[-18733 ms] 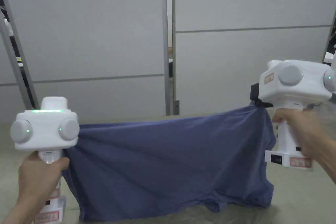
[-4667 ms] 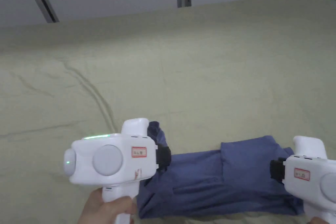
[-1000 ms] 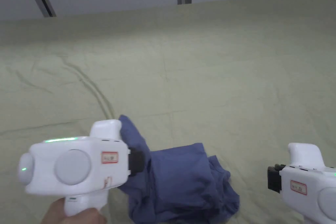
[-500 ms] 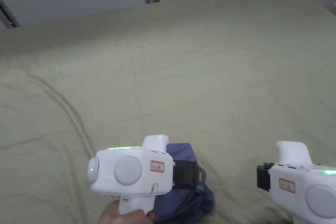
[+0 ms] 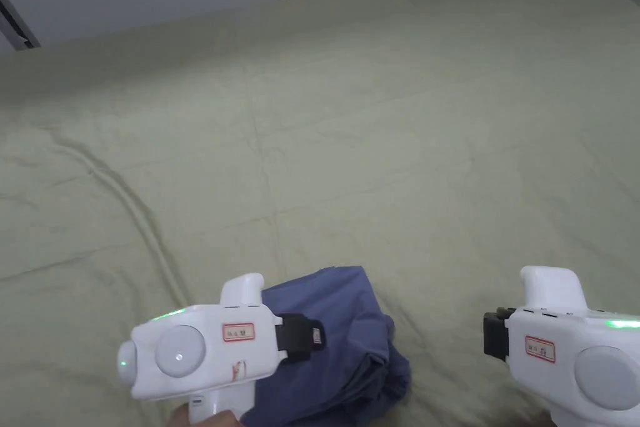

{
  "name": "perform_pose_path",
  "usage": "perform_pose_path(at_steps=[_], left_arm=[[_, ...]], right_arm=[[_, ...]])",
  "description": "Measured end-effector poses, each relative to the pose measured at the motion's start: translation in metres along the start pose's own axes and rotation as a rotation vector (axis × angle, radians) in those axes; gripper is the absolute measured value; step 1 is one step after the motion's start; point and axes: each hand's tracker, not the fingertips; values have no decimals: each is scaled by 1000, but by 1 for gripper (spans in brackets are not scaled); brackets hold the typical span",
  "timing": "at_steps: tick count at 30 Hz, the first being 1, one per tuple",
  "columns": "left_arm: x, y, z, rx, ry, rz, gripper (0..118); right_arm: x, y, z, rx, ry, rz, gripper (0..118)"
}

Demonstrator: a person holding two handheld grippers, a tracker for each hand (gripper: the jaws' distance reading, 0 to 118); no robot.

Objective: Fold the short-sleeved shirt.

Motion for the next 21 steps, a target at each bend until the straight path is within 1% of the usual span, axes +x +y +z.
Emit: perform_pose_path(at_steps=[3, 4, 7, 10, 13, 15, 18, 21], left_arm=[[14, -4, -22, -50, -71, 26, 16], [18, -4, -29, -62, -68, 5, 16], [34, -5, -47, -116, 3, -64, 16], [51, -11, -56, -140, 12, -128, 16], [63, -15, -59, -133, 18, -142, 16], [68, -19, -65, -147, -8, -141, 16], [77, -28, -72, -170, -7, -168, 16], [77, -27, -71, -164, -13, -153, 16]], right_arm=[[4, 0, -1, -3, -1, -9, 0], [5, 0, -1, -3, -4, -10, 0], [9, 0, 1, -2, -12, -20, 0], [12, -1, 1, -4, -13, -29, 0], [13, -3, 0, -9, -17, -32, 0], [12, -4, -2, -16, -12, -32, 0], [7, -4, -2, -18, -11, -18, 0], [6, -2, -1, -19, -6, -15, 0]])
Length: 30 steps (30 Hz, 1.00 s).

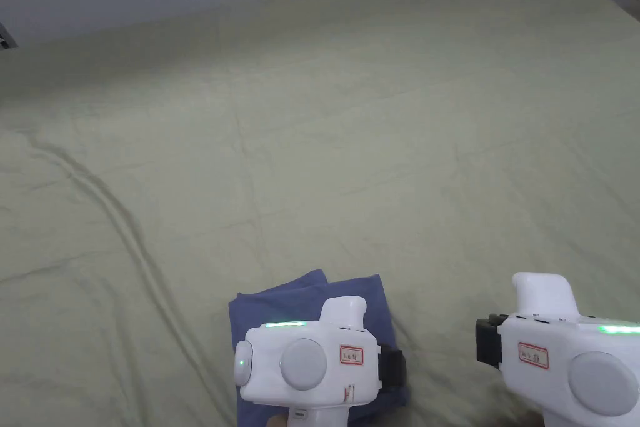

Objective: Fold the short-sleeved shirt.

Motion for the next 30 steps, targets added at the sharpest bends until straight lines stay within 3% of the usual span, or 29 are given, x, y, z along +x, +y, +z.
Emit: perform_pose_path(at_steps=[8, 12, 16, 22, 25, 26, 28, 29, 30], left_arm=[[-14, -9, 40, 31, -140, 11, 16], [-46, -22, 93, 146, -107, 96, 16], [-102, -36, 138, 259, -76, 196, 16], [-154, -58, 159, 278, -19, 302, 16], [-162, -68, 152, 279, -58, 360, 16], [-164, -69, 149, 279, -63, 372, 16], [-165, -70, 143, 279, -71, 380, 16], [-167, -69, 139, 270, -77, 390, 18], [-168, -68, 135, 262, -86, 387, 34]], right_arm=[[-18, 11, 15, 38, -4, 25, 0], [-44, 16, 15, 45, 35, 83, 0], [-82, 22, 6, 36, 120, 167, 0], [-132, 20, -42, -54, 259, 210, 0], [-146, 13, -79, -133, 177, 288, 0], [-146, 10, -89, -161, 137, 295, 0], [-143, 8, -99, -173, 152, 260, 0], [-141, 9, -97, -163, 163, 238, 0], [-141, 10, -97, -159, 166, 243, 0]])
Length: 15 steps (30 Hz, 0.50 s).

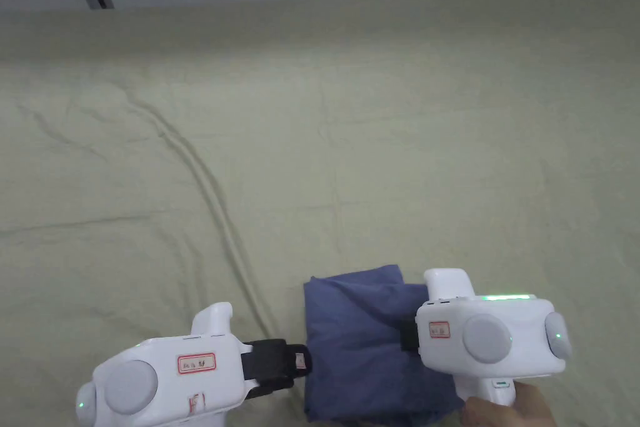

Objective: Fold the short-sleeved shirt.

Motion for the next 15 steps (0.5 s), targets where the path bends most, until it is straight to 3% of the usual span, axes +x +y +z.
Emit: perform_pose_path(at_steps=[3, 8, 10, 15], left_arm=[[0, 6, -13, -39, -55, 10, 91], [-4, 23, -42, -25, -157, 59, 92], [-5, 31, -57, -83, -133, 94, 92], [-12, 34, -84, -118, -286, 42, 92]], right_arm=[[1, 3, 0, -11, 1, 13, 0], [2, 3, 0, -11, 1, -1, 0], [3, 3, 0, -12, 3, -3, 0], [6, 4, 0, -16, 16, -29, 0]])
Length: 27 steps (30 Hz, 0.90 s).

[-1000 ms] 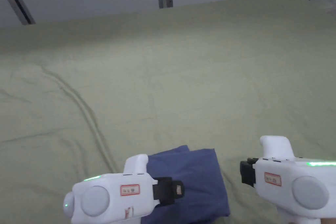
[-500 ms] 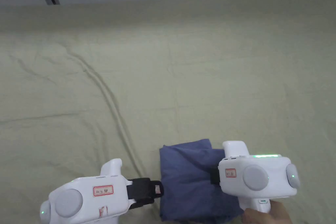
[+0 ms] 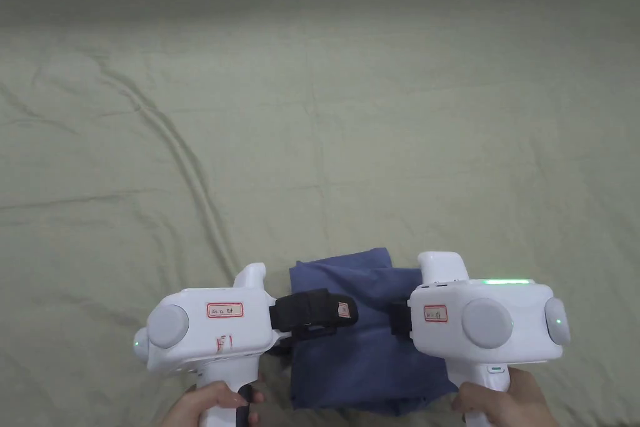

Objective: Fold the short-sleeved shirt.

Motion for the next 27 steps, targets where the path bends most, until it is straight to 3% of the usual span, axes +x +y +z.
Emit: perform_pose_path(at_steps=[5, 6, 7, 8, 15, 21, 27], left_arm=[[-10, 4, -9, 0, -58, 14, 77], [-7, 2, -14, -3, 59, -59, 37], [-6, 0, -19, -28, 99, -84, 26], [-10, 1, -16, -23, 20, -70, 26], [-2, 13, 26, -12, 104, -150, 26], [-12, 40, 134, 67, 338, -212, 26], [-54, 83, 242, 90, 752, -220, 26]], right_arm=[[-1, -1, 2, 4, -5, -9, 0], [-2, -1, 4, 6, -10, -10, 0], [-4, -1, 5, 9, -18, -6, 0], [-4, 0, 7, 8, -19, -5, 0], [-16, 5, 33, 81, -21, -14, 0], [-27, 8, 41, 108, -47, 18, 0], [-36, 4, 29, 77, -50, 21, 0]])
